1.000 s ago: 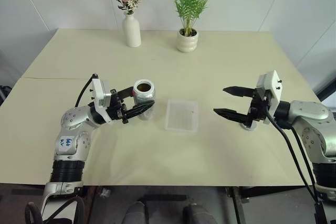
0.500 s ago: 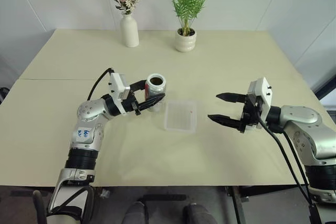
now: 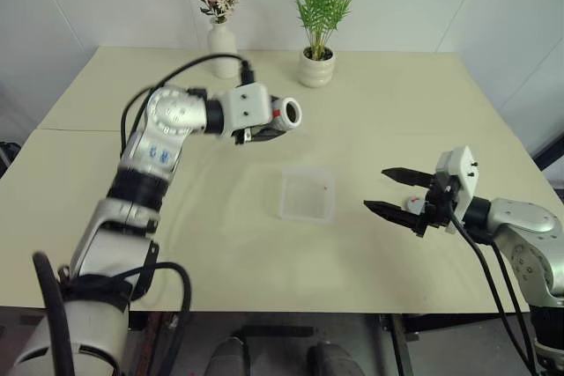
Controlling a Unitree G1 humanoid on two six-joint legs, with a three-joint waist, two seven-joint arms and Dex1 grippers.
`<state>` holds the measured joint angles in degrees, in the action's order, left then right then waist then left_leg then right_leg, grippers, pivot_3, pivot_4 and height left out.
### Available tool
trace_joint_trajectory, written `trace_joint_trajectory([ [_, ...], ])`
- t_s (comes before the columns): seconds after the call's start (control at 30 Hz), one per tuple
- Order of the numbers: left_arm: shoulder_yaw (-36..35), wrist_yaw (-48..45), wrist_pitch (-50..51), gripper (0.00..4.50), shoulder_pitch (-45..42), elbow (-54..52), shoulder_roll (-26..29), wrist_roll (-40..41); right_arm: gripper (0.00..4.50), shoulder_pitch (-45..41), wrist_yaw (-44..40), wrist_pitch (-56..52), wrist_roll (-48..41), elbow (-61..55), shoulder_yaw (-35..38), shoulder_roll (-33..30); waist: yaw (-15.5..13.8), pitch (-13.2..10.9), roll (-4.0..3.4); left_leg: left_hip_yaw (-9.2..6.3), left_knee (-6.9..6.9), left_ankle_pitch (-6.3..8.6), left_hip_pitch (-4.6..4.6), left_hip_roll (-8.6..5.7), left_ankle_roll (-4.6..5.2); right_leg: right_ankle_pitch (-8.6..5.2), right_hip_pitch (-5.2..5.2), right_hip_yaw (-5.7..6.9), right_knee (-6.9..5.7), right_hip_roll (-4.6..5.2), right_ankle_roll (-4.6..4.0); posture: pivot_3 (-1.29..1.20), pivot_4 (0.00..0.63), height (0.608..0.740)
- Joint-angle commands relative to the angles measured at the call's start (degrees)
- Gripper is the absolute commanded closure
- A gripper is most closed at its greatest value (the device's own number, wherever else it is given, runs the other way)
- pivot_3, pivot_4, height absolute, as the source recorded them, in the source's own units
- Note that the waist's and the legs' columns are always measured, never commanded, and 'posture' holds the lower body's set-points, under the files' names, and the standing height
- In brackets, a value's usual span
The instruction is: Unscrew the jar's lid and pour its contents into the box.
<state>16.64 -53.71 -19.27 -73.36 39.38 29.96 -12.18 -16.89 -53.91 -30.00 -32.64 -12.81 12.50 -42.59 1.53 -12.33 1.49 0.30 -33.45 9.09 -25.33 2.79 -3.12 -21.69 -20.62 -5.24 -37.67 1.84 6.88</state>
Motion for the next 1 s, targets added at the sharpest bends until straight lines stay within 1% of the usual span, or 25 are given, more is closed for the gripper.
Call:
trace_joint_trajectory([
  [0.03, 8.8, 2.6, -11.2, 1.99, -11.8, 7.2, -0.7, -12.8, 0.02, 0.7, 1.5, 0.1, -1.4, -2.5, 3.3, -0.6, 0.0, 0.0, 0.02, 0.02, 0.01, 0.0, -0.03, 0.0, 0.0, 0.0, -0.04, -0.02, 0.01, 0.0, 0.0, 0.0, 0.15, 0.74],
  [0.1, 14.2, 2.8, -15.3, 1.99, -17.0, 11.2, -2.1, -19.0, 0.02, 0.9, 2.4, -0.1, -1.6, -2.6, 4.1, -0.5, 0.1, 0.0, 0.02, 0.12, 0.07, 0.05, -0.06, -0.01, 0.03, -0.01, -0.09, -0.12, 0.1, 0.0, 0.02, 0.0, 0.15, 0.74],
  [0.17, 17.9, 4.1, -19.7, 1.99, -20.2, 14.2, -4.0, -23.0, 0.02, 0.9, 2.9, -0.1, -1.7, -2.1, 4.5, -0.4, 0.2, 0.0, 0.02, 0.27, 0.15, 0.11, -0.02, -0.01, 0.06, -0.04, -0.09, -0.25, 0.18, 0.0, 0.07, 0.0, 0.15, 0.74],
  [0.23, 22.1, 4.6, -24.5, 1.99, -22.9, 14.6, -6.6, -27.3, 0.02, 1.6, 4.0, -0.1, -1.7, -2.6, 5.2, -0.3, 0.1, 0.0, 0.02, 0.37, 0.2, 0.17, -0.03, 0.0, 0.07, -0.07, -0.16, -0.35, 0.22, 0.0, 0.11, 0.0, 0.15, 0.74],
  [0.27, 24.0, 5.3, -26.3, 1.99, -23.7, 14.5, -7.3, -29.5, 0.02, 1.7, 4.5, -0.1, -1.9, -2.7, 5.5, -0.1, 0.1, 0.0, 0.03, 0.39, 0.2, 0.18, -0.06, 0.0, 0.06, -0.08, -0.2, -0.38, 0.23, 0.0, 0.12, 0.0, 0.15, 0.74],
  [0.37, 29.3, 1.9, -28.8, 1.99, -21.8, 12.6, -8.5, -34.4, 0.02, 2.8, 6.7, 0.1, -2.2, -4.3, 6.3, 1.1, 0.2, 0.0, 0.03, 0.59, 0.25, 0.12, -0.17, 0.0, -0.08, -0.11, -0.43, -0.57, 0.2, 0.0, 0.15, 0.0, 0.15, 0.74],
  [0.4, 31.0, 2.1, -29.1, 1.99, -21.7, 12.5, -9.0, -36.4, 0.02, 3.0, 7.4, 0.1, -2.4, -4.8, 6.5, 1.5, 0.3, 0.0, 0.03, 0.67, 0.27, 0.1, -0.17, 0.0, -0.11, -0.12, -0.51, -0.64, 0.16, 0.0, 0.16, 0.0, 0.15, 0.74],
  [0.53, 32.3, 1.9, -28.7, 1.99, -21.6, 12.2, -10.9, -38.1, 0.02, 2.8, 8.9, 0.5, -2.5, -5.2, 5.9, 2.6, 0.2, -0.1, 0.1, 0.94, 0.21, 0.08, -0.19, 0.02, -0.15, -0.14, -0.85, -0.97, -0.17, -0.04, 0.16, 0.0, 0.15, 0.74],
  [0.6, 32.4, -2.2, -28.2, 1.99, -22.4, 12.4, -11.2, -37.7, 0.02, 2.2, 9.4, 1.0, -2.0, -4.7, 5.5, 2.7, 0.1, -0.1, 0.11, 0.99, 0.14, 0.1, -0.19, 0.02, -0.11, -0.14, -0.82, -1.03, -0.19, -0.04, 0.17, 0.0, 0.15, 0.74],
  [0.7, 31.6, 3.7, -28.2, 1.99, -24.0, 13.5, -11.7, -39.3, 0.02, 1.1, 9.5, 1.3, -2.1, -3.8, 5.4, 2.7, 0.2, -0.1, 0.13, 1.09, -0.05, 0.22, -0.19, 0.02, 0.1, -0.11, -0.82, -1.15, -0.27, -0.04, 0.22, 0.0, 0.15, 0.74],
  [0.9, 29.3, 2.8, -29.4, 1.99, -24.6, 14.3, -12.8, -35.8, 0.02, -0.1, 8.8, 1.7, -1.9, -2.4, 4.5, 2.8, 0.2, -0.1, 0.12, 1.09, -0.24, 0.3, -0.19, 0.02, 0.23, -0.09, -0.79, -1.17, -0.38, -0.04, 0.25, 0.0, 0.15, 0.74],
  [1.0, 31.1, 4.1, -30.0, 1.99, -27.1, 14.7, -11.5, -39.5, 0.02, -0.8, 8.5, 2.1, -1.6, -1.3, 3.9, 2.8, 0.1, -0.1, 0.13, 1.09, -0.3, 0.3, -0.19, 0.02, 0.22, -0.09, -0.79, -1.17, -0.43, -0.04, 0.25, 0.0, 0.15, 0.74],
])
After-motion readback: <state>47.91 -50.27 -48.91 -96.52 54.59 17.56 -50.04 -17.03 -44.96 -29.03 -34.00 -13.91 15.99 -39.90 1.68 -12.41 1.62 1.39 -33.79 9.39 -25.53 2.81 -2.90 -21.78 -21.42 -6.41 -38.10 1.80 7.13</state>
